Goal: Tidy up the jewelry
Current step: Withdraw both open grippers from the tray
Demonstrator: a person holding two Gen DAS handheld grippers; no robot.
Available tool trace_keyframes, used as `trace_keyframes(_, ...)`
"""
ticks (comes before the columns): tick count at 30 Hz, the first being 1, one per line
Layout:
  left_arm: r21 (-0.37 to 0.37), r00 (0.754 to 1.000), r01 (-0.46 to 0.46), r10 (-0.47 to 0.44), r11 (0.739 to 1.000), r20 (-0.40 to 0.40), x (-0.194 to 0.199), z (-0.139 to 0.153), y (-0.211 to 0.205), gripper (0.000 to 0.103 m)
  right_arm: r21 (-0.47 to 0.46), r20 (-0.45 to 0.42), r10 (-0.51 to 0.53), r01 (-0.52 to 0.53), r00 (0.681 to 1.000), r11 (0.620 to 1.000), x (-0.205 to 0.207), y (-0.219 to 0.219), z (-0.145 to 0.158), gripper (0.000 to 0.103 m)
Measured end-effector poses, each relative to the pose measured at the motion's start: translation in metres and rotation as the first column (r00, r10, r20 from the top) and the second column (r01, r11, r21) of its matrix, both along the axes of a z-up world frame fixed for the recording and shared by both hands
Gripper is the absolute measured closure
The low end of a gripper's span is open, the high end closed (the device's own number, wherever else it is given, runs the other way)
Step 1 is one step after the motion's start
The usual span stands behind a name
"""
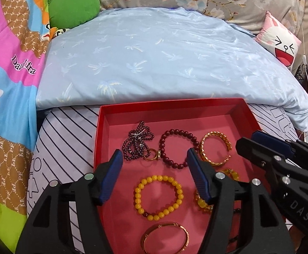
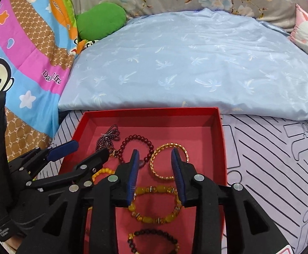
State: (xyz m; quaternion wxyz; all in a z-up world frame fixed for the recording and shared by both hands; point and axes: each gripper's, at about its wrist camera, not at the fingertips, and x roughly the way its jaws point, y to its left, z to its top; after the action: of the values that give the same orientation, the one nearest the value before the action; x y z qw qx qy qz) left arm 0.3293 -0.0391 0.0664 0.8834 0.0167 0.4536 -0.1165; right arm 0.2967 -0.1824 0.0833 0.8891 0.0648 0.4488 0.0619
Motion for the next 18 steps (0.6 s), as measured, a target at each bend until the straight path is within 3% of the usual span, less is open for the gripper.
trace_keyframes(9, 0.008, 0.999, 0.014, -0.014, 1.000, 0.037, -0.046, 0.018, 0.000, 0.042, -0.036, 0.059, -0.008, 0.010, 0.998, 0.999, -0.054, 0.001, 0.023, 0.068)
trace_keyframes(18, -0.015, 0.999, 0.010, -0.009, 1.000, 0.041, -0.085, 0.028, 0.003, 0.042, -0.030, 0.063, -0.029, 0.031, 0.998, 0.999, -0.099, -0.007, 0.032, 0.067)
